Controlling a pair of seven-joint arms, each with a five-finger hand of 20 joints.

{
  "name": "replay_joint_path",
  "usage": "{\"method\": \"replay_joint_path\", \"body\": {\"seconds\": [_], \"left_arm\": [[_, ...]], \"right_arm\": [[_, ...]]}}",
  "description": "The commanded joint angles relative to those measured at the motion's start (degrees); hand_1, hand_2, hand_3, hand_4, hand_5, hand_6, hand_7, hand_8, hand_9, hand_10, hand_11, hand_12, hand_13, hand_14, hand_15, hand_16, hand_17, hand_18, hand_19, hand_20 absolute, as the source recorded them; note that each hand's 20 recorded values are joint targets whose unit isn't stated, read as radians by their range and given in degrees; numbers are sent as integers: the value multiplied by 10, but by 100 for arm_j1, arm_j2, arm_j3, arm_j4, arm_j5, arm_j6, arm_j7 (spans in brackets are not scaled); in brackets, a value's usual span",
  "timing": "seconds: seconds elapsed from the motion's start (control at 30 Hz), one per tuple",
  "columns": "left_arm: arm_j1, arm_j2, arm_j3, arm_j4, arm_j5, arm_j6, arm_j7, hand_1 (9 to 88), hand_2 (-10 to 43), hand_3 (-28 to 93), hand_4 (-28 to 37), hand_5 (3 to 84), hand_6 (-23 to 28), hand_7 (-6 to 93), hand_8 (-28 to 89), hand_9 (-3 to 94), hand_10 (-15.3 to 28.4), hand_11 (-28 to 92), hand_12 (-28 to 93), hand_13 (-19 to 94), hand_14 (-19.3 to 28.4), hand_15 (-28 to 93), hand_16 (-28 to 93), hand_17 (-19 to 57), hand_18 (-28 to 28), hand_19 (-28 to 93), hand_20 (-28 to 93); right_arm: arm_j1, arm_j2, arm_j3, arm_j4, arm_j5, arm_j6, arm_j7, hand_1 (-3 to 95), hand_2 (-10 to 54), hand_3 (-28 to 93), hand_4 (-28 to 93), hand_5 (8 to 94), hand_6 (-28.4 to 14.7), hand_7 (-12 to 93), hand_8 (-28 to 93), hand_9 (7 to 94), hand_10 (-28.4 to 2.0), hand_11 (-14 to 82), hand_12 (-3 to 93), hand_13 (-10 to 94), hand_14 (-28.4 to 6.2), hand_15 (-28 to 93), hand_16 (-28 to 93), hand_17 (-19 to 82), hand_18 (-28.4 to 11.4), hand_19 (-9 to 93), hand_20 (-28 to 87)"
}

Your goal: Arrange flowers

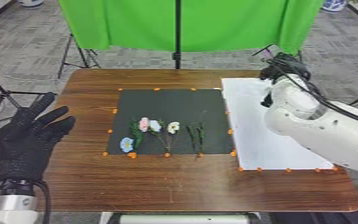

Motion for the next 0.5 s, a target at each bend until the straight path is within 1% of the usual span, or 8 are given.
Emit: {"method": "replay_joint_path", "body": {"seconds": [0.03, 0.13, 0.23, 0.3, 0.33, 0.4, 0.43, 0.5], "left_arm": [[-40, 8, 49, 17, -6, 6, -68, 190, 88, 774, -283, 355, 91, 150, -95, 336, 213, 325, 121, 282, 284, 662, -135, -11, 254, 636, 495], [-71, 17, 78, 27, -17, -2, -63, 190, 89, 775, -283, 355, 91, 148, -94, 336, 213, 324, 122, 282, 284, 662, -134, -11, 254, 636, 497], [-64, 7, 57, 29, -12, -6, -90, 191, 89, 774, -283, 355, 91, 147, -93, 336, 213, 323, 123, 282, 284, 660, -134, -10, 254, 635, 498], [-57, 11, 60, 33, -22, 9, -59, 190, 89, 775, -283, 355, 91, 148, -93, 336, 213, 322, 123, 282, 284, 660, -133, -10, 254, 634, 499], [-31, 22, 67, 32, -44, -3, -8, 191, 89, 775, -283, 355, 91, 148, -93, 336, 213, 322, 123, 283, 284, 660, -133, -10, 254, 634, 499], [-84, 35, 87, 54, -31, -62, -39, 192, 89, 774, -283, 355, 91, 147, -93, 337, 211, 322, 123, 283, 284, 659, -133, -10, 254, 634, 500], [-121, 22, 94, 59, -14, -57, -79, 192, 89, 774, -283, 355, 91, 147, -93, 337, 211, 322, 124, 283, 284, 659, -133, -10, 254, 634, 500], [-129, 27, 90, 57, -22, -53, -84, 191, 88, 776, -283, 355, 91, 147, -93, 337, 211, 322, 124, 283, 284, 659, -133, -10, 254, 633, 501]], "right_arm": [[-110, 358, 172, 278, 396, -405, 367, 366, -89, 737, -256, 523, -37, 121, -111, 822, -141, 214, 139, 893, -42, 520, 176, 516, -183, 932, -13], [-108, 433, 103, 372, 495, -571, 372, 362, -89, 734, -254, 496, -38, 115, -107, 824, -142, 215, 141, 894, -41, 519, 180, 520, -183, 932, -8], [-108, 431, 44, 493, 595, -640, 229, 361, -91, 733, -253, 473, -37, 109, -107, 821, -143, 216, 141, 895, -42, 519, 183, 519, -184, 932, -6], [-28, 350, -123, 665, 609, -730, 140, 361, -92, 732, -253, 456, -30, 110, -106, 817, -142, 223, 143, 885, -46, 524, 186, 511, -185, 932, -12], [-33, 315, -152, 739, 620, -806, 102, 361, -92, 732, -253, 452, -28, 110, -106, 819, -141, 229, 145, 880, -47, 525, 186, 509, -185, 932, -15], [-50, 310, -183, 802, 727, -873, 109, 360, -93, 734, -254, 434, -19, 111, -107, 818, -141, 238, 145, 875, -48, 526, 184, 503, -182, 932, -31], [-150, 275, -60, 841, 725, -953, 86, 361, -94, 735, -255, 425, -16, 114, -109, 816, -140, 240, 143, 871, -48, 526, 182, 503, -180, 932, -46], [-157, 217, -82, 916, 717, -1042, 45, 362, -95, 735, -257, 416, -9, 116, -111, 813, -140, 241, 143, 870, -48, 526, 180, 501, -180, 932, -51]]}}
